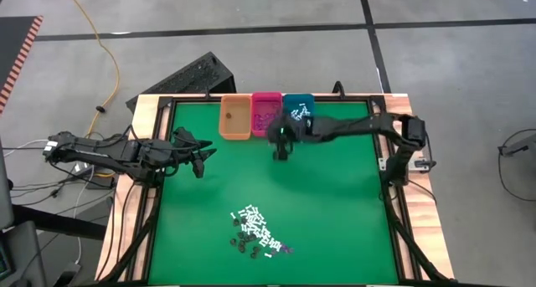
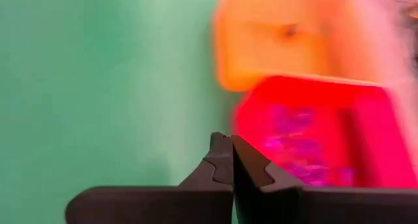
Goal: Sort Halloween decoration
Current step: Put the violet witch hat toy into the red bin
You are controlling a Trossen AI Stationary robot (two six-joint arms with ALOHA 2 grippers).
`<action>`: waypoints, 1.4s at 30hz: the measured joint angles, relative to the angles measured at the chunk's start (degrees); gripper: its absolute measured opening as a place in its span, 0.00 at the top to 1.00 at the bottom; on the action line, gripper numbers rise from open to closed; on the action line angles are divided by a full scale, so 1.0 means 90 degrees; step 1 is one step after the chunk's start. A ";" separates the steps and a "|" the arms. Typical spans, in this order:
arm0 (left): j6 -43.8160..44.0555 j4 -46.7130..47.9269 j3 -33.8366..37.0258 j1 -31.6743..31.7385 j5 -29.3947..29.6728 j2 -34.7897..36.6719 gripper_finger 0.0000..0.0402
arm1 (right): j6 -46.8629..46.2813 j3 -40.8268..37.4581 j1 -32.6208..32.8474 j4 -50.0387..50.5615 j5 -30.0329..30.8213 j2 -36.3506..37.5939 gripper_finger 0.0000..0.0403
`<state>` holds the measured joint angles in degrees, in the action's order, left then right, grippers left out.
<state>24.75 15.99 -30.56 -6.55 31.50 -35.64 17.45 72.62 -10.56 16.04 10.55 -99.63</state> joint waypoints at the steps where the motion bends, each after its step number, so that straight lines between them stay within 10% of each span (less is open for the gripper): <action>1: 0.0000 0.0000 -0.0001 -0.0002 0.0000 0.0000 0.64 | -0.0015 0.0000 -0.0204 -0.0208 -0.0002 0.0000 0.95; 16: -0.0003 0.0003 -0.0001 -0.0002 -0.0001 0.0002 0.64 | -0.0821 0.0005 -0.0982 -0.0915 -0.1038 0.0005 0.49; 24: 0.0002 0.0017 -0.0001 -0.0002 -0.0118 0.0001 0.64 | -0.2136 0.0010 0.0407 0.0694 -0.2956 0.0075 0.50; 42: -0.0003 0.0019 -0.0001 -0.0001 -0.0130 0.0000 0.64 | -0.5316 0.0007 0.4693 0.0871 -0.0494 -0.0048 0.55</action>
<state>24.73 16.16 -30.57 -6.55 30.33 -35.64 -30.39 72.68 31.68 23.88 6.10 -100.06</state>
